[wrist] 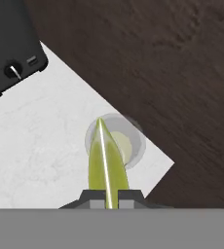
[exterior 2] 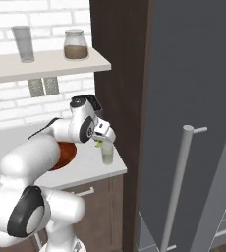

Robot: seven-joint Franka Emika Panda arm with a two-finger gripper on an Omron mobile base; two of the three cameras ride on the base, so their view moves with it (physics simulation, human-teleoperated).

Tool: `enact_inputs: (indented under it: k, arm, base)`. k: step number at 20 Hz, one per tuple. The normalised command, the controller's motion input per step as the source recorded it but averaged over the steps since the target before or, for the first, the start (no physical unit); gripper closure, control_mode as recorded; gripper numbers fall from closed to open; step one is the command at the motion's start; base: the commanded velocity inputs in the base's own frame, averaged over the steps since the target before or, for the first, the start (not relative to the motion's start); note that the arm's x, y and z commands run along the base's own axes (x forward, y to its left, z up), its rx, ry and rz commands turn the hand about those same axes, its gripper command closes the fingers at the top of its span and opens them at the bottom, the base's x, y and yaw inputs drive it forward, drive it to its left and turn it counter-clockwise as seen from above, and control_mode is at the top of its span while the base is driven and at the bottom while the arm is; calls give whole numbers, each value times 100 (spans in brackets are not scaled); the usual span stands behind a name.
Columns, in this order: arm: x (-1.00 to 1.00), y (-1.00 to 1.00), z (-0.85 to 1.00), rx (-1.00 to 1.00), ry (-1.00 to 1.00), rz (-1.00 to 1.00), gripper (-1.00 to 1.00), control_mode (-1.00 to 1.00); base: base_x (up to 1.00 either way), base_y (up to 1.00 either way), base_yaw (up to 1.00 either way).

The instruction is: Grab a lemon wedge from the fridge and one ice cube from the ice bowl, and put them in the glass of lemonade.

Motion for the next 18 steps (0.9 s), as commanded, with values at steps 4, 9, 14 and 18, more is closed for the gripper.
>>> enact_inputs:
  k: [4, 9, 14, 18]
  arm:
    - [48, 4, 9, -5, 19, 0, 100, -100]
    - [23, -3, 0, 0, 1, 0, 100, -100]
    - [0, -22, -2, 1, 0, 0, 100, -100]
    - [0, -8, -4, 0, -1, 0, 100, -100]
  base:
    - [0, 0, 0]
    - [0, 0, 0]
    - [0, 0, 0]
    - [0, 0, 0]
